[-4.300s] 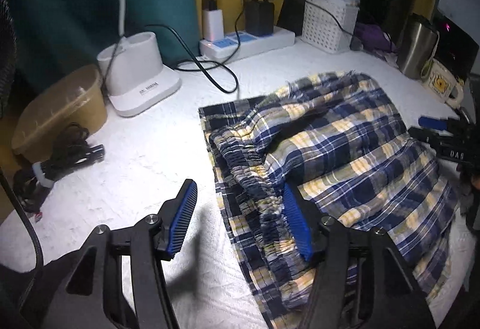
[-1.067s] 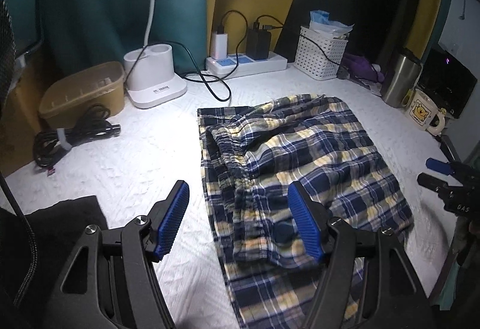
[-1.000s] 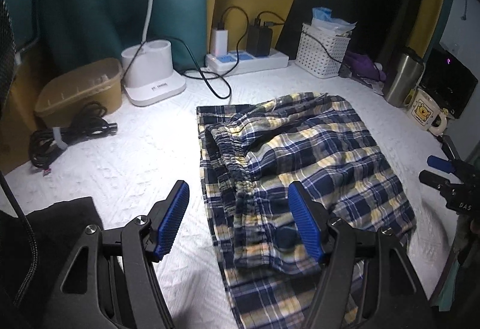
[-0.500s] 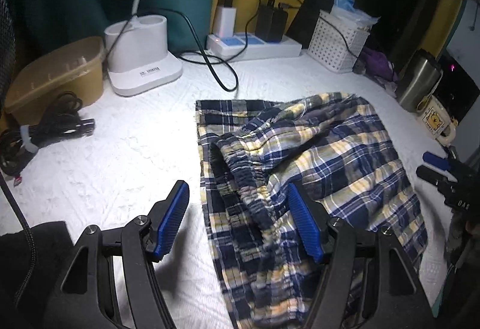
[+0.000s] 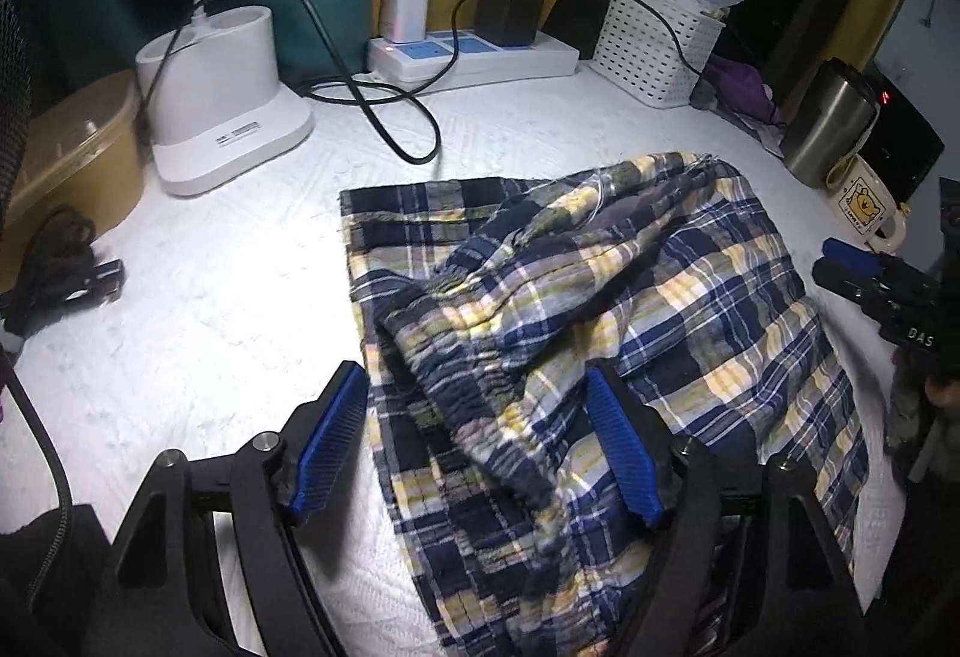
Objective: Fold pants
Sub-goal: 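Grasp the pants waistband edge with the left gripper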
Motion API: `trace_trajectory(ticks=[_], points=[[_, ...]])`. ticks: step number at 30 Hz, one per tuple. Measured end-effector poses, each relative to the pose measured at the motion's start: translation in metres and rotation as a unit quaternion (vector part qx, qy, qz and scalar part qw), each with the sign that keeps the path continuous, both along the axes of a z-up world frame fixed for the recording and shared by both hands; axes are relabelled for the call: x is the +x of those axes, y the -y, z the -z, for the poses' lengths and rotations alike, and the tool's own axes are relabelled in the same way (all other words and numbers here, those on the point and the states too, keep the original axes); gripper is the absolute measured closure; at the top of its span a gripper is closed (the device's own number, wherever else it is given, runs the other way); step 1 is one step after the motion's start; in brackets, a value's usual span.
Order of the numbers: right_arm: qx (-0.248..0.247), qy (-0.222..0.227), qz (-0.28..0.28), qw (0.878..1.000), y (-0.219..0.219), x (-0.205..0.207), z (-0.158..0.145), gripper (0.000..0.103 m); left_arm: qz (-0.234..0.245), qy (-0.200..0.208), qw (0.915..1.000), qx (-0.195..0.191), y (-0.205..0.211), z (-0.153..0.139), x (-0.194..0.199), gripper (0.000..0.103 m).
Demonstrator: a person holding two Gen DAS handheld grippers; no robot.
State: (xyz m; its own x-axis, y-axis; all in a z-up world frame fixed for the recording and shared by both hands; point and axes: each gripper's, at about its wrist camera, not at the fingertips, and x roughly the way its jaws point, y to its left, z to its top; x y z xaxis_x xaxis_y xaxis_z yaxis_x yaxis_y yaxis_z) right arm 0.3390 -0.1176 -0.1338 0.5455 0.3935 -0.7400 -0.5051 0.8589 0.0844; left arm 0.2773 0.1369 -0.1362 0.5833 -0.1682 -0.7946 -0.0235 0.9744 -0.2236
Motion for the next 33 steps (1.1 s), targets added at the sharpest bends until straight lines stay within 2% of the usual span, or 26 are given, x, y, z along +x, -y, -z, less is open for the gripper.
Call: trace_trajectory(ticks=[7,13,15,19,23,24,26,33], points=[[0.012,-0.005,-0.007,1.000,-0.004,0.006,0.001,0.035,0.033,0.004,0.9993,0.016,0.019,0.002,0.006,0.028],[0.021,-0.015,-0.013,1.000,-0.007,0.010,0.004,0.035,0.040,0.018,0.9986,0.028,0.024,0.001,0.007,0.032],[0.019,-0.018,-0.015,1.000,-0.010,0.010,0.005,0.035,0.039,0.022,0.9986,0.028,0.024,0.000,0.007,0.036],[0.021,-0.026,-0.019,0.999,-0.017,0.014,0.007,0.035,0.045,0.029,0.9984,0.016,0.025,-0.002,0.006,0.052],[0.035,-0.038,-0.027,0.998,-0.023,0.020,0.007,0.035,0.037,0.028,0.9987,0.020,0.027,-0.002,0.005,0.058],[0.032,-0.038,-0.029,0.998,-0.026,0.021,0.008,0.033,0.036,0.029,0.9987,0.019,0.026,-0.002,0.005,0.059],[0.027,-0.032,-0.036,0.998,-0.032,0.021,0.010,0.016,0.039,0.032,0.9986,0.014,0.027,-0.002,0.005,0.067],[0.041,-0.058,-0.056,0.996,-0.045,0.032,0.016,0.016,0.043,0.037,0.9983,0.017,0.031,-0.003,0.004,0.070]])
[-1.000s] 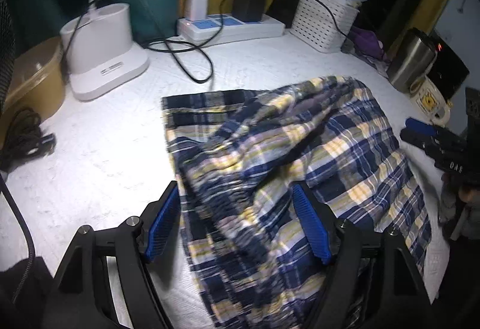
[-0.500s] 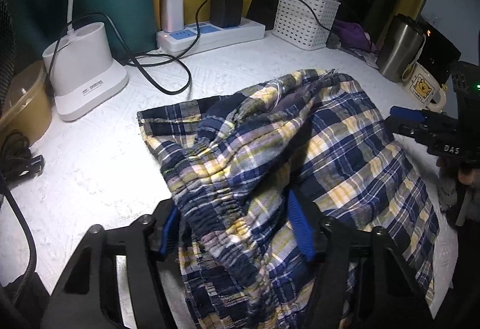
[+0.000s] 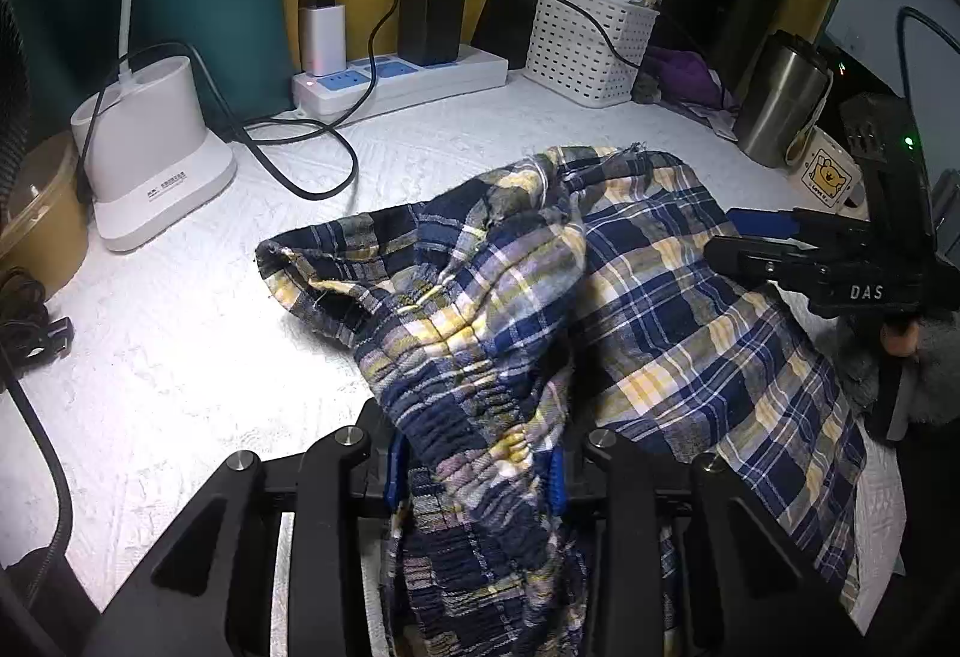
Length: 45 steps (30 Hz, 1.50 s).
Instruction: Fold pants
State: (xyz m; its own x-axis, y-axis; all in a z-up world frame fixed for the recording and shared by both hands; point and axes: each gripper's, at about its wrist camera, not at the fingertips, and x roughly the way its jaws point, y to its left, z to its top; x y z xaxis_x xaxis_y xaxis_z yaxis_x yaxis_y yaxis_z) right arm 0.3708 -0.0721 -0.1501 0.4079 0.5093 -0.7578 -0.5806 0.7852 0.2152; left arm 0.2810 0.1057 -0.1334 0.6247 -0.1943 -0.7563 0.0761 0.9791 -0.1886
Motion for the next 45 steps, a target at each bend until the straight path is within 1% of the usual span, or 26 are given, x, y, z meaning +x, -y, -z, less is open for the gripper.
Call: trace_trajectory(ticks=[2,5,8,10,12,14,16,17,18,19,22,25,32,39,45], points=[[0.016,-0.009,0.002,1.000,-0.002,0.004,0.000,0.016,0.001,0.000,1.0000,0.001,0.000,0.000,0.000,0.071],[0.032,-0.018,-0.023,0.999,-0.010,0.006,0.000,0.016,0.000,0.001,1.0000,0.000,0.000,-0.001,0.000,0.072],[0.034,-0.019,-0.042,0.998,-0.022,0.007,0.001,0.016,0.000,0.006,1.0000,0.004,0.001,-0.004,-0.002,0.073],[0.022,-0.014,-0.053,0.998,-0.032,0.005,0.001,0.017,0.000,0.011,0.9999,0.008,0.003,-0.007,-0.004,0.073],[0.003,0.001,-0.064,0.998,-0.042,-0.002,0.001,0.031,0.000,0.015,0.9999,0.009,0.003,-0.011,-0.005,0.073],[-0.008,0.016,-0.068,0.998,-0.045,-0.008,-0.001,0.053,-0.002,0.014,0.9999,0.005,0.003,-0.013,-0.005,0.074],[-0.008,0.023,-0.066,0.997,-0.044,-0.011,-0.002,0.068,-0.005,0.014,0.9998,0.011,0.004,-0.016,-0.006,0.074],[-0.014,0.031,-0.063,0.997,-0.044,-0.012,-0.004,0.073,-0.005,0.016,0.9998,0.012,0.005,-0.018,-0.007,0.074],[-0.021,0.039,-0.061,0.997,-0.044,-0.014,-0.005,0.075,-0.004,0.019,0.9997,0.012,0.006,-0.021,-0.008,0.074],[-0.030,0.055,-0.061,0.996,-0.046,-0.019,-0.007,0.079,-0.004,0.023,0.9996,0.013,0.008,-0.026,-0.010,0.074],[-0.039,0.080,-0.058,0.994,-0.046,-0.029,-0.013,0.086,0.000,0.035,0.9993,0.014,0.012,-0.038,-0.016,0.074],[-0.036,0.096,-0.056,0.993,-0.041,-0.040,-0.022,0.088,0.002,0.043,0.9988,0.024,0.015,-0.048,-0.023,0.074],[-0.007,0.128,-0.040,0.991,-0.020,-0.063,-0.054,0.089,-0.002,0.074,0.9964,0.043,0.025,-0.075,-0.043,0.074],[0.025,0.151,-0.036,0.988,0.002,-0.088,-0.087,0.089,-0.002,0.122,0.9906,0.062,0.040,-0.107,-0.074,0.074],[0.037,0.182,-0.030,0.982,0.014,-0.114,-0.116,0.089,-0.004,0.150,0.9859,0.075,0.049,-0.126,-0.093,0.074]])
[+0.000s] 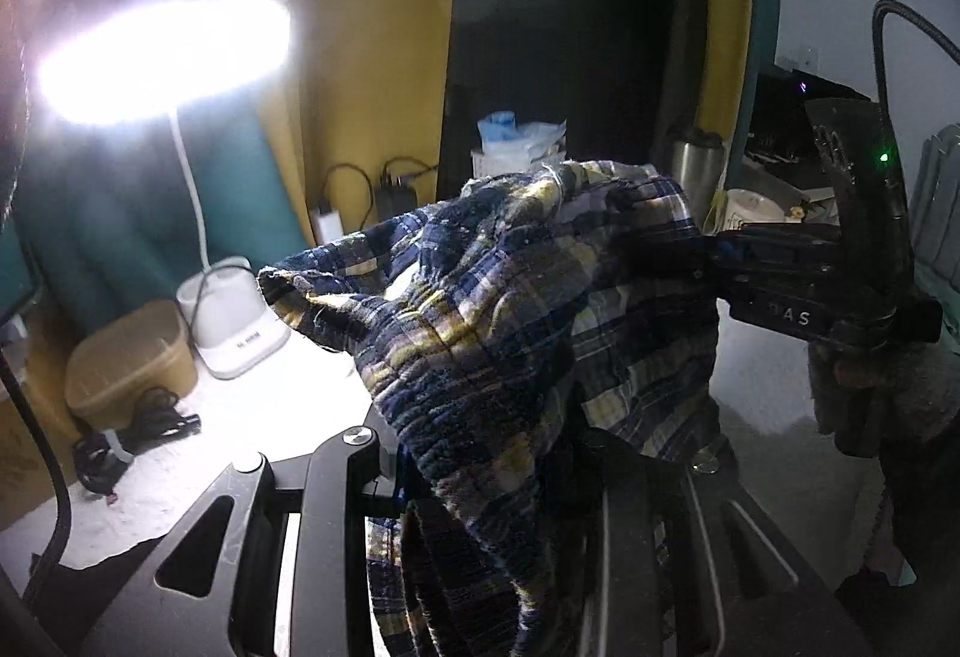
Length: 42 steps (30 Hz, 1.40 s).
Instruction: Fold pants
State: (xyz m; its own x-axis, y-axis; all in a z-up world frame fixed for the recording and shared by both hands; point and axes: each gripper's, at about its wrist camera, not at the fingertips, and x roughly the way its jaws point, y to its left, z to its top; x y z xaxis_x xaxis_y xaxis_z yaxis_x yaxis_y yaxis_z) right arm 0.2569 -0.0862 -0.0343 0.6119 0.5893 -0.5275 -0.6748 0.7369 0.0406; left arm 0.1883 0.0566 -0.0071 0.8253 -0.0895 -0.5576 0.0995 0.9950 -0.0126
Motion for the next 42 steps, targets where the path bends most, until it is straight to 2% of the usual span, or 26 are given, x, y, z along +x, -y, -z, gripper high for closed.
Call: trace_trajectory(ticks=[23,31,42], points=[[0.041,0.093,-0.007,0.995,0.016,-0.111,-0.072,0.089,-0.026,0.091,0.9954,-0.013,-0.005,-0.045,-0.098,0.074],[0.050,0.118,-0.016,0.992,0.015,-0.140,-0.089,0.089,-0.032,0.118,0.9924,-0.005,-0.011,-0.056,-0.126,0.074],[0.059,0.127,-0.050,0.989,-0.008,-0.167,-0.099,0.089,-0.059,0.138,0.9886,0.010,-0.031,-0.064,-0.165,0.074]])
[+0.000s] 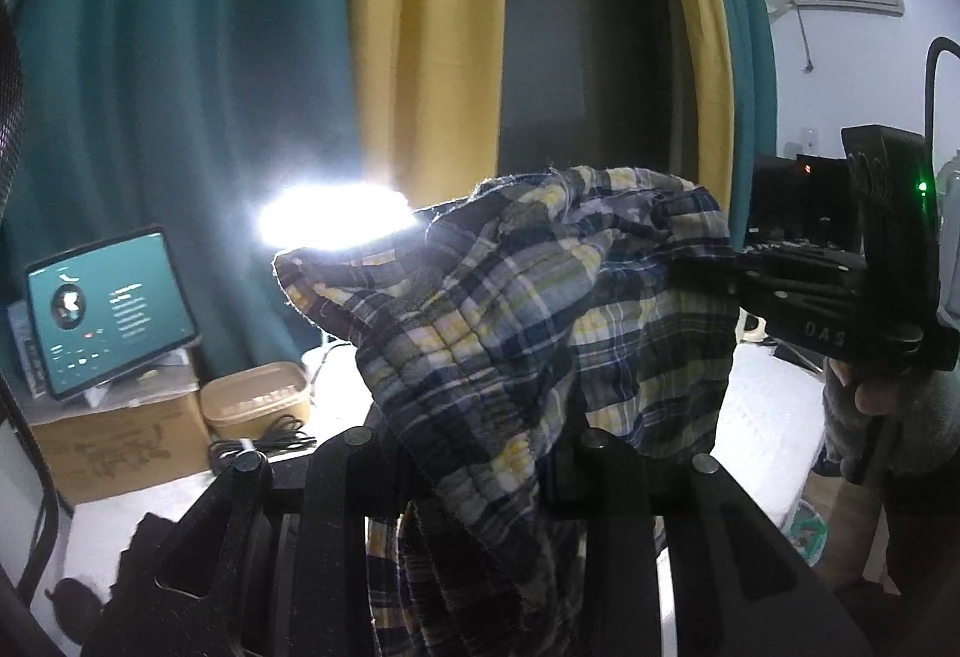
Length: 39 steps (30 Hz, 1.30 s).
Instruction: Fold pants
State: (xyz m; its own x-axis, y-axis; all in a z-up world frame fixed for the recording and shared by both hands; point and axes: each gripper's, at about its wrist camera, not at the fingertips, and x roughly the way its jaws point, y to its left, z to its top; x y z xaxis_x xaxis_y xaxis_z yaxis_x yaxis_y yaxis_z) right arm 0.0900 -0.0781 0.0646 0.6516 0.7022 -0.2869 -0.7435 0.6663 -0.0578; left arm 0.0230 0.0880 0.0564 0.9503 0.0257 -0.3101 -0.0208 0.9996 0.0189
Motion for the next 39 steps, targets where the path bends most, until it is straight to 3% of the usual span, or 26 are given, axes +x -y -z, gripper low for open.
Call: trace_trajectory(ticks=[11,23,31,39], points=[[-0.012,0.022,-0.045,0.999,-0.032,-0.034,-0.007,0.089,-0.035,0.010,0.9993,-0.006,-0.022,0.002,-0.043,0.074],[-0.009,0.004,-0.081,0.997,-0.060,-0.059,0.006,0.089,-0.065,0.005,0.9979,0.000,-0.040,0.005,-0.076,0.074],[-0.021,-0.034,-0.090,0.995,-0.083,-0.049,0.033,0.089,-0.075,-0.031,0.9967,0.000,-0.054,0.020,-0.076,0.074],[-0.044,-0.081,-0.093,0.991,-0.116,-0.013,0.068,0.089,-0.087,-0.079,0.9927,-0.024,-0.081,0.048,-0.048,0.074]])
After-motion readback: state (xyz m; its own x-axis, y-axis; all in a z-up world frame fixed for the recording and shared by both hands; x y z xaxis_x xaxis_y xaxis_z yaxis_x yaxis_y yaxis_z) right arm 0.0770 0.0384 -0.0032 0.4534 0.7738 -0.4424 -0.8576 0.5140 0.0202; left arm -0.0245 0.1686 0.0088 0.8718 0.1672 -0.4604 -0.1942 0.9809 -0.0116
